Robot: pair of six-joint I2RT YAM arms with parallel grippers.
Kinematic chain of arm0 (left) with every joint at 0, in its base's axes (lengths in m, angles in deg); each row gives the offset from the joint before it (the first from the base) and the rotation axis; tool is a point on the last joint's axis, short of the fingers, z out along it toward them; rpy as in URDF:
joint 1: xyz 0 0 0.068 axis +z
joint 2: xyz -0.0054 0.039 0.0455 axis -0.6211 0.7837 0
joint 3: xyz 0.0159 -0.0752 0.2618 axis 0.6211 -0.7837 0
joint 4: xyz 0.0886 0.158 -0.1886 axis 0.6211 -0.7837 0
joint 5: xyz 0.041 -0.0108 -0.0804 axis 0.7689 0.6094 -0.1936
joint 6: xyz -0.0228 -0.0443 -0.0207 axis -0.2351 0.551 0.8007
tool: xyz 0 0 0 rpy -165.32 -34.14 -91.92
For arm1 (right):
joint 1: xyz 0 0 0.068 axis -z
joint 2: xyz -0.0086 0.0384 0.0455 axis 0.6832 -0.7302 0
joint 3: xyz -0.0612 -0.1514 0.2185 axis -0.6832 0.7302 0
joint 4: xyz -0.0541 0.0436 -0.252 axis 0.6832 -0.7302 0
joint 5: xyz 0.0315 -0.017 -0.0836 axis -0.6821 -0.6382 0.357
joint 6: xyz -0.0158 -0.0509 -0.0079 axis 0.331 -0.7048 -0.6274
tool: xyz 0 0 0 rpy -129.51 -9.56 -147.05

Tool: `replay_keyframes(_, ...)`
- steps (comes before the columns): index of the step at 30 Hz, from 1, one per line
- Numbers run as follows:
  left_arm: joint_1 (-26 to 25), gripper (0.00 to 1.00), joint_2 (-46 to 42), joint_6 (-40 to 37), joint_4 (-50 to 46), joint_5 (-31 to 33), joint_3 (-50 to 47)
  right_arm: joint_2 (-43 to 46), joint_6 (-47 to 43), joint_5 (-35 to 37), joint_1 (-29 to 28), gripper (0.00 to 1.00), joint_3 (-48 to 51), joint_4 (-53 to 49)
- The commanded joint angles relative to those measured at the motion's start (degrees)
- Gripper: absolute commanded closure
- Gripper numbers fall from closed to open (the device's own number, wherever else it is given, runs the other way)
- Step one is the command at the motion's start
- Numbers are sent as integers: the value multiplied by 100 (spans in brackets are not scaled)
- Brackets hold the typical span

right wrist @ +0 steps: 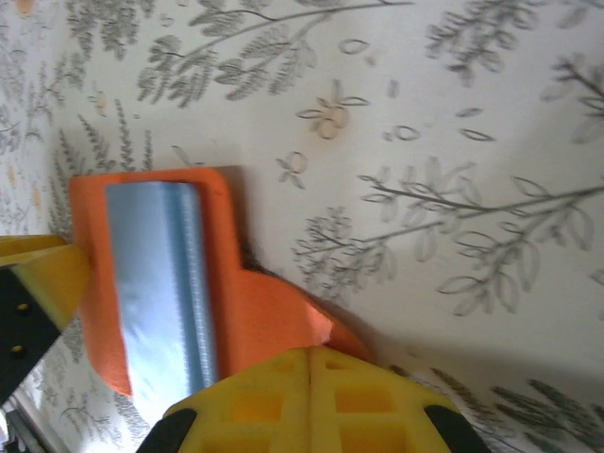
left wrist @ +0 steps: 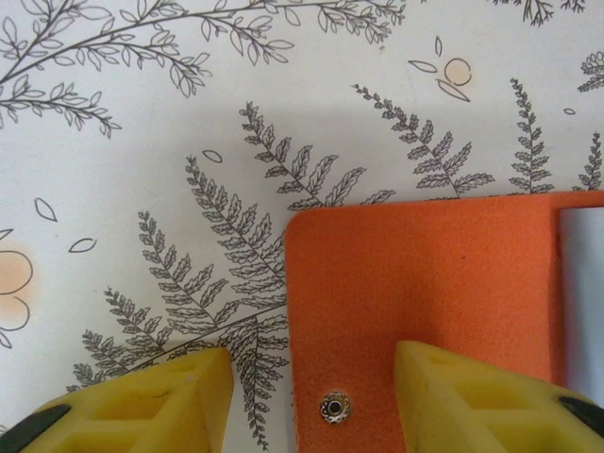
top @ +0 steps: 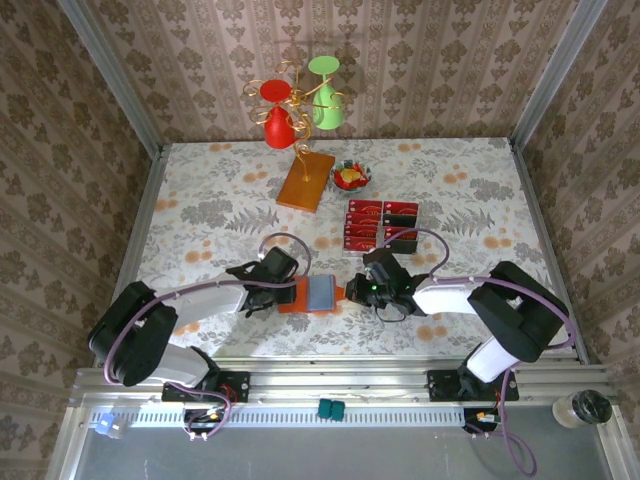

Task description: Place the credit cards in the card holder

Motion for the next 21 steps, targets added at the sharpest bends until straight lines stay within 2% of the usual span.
replay_keyframes(1, -9, 50, 112, -237, -106, 190, 130, 134, -83, 279, 37, 100, 156, -110)
replay_keyframes(10, -43, 50, 51, -310, -149, 220, 200, 515, -96, 179, 54, 100, 165, -285)
replay_keyframes(15, -80, 50, -39, -309, -223, 257, 253, 755, -353, -1, 20, 100, -244, -800)
replay_keyframes(21, -159, 50, -25, -328, -328, 382, 344, 601, -739, 84, -170, 100, -994, -1655)
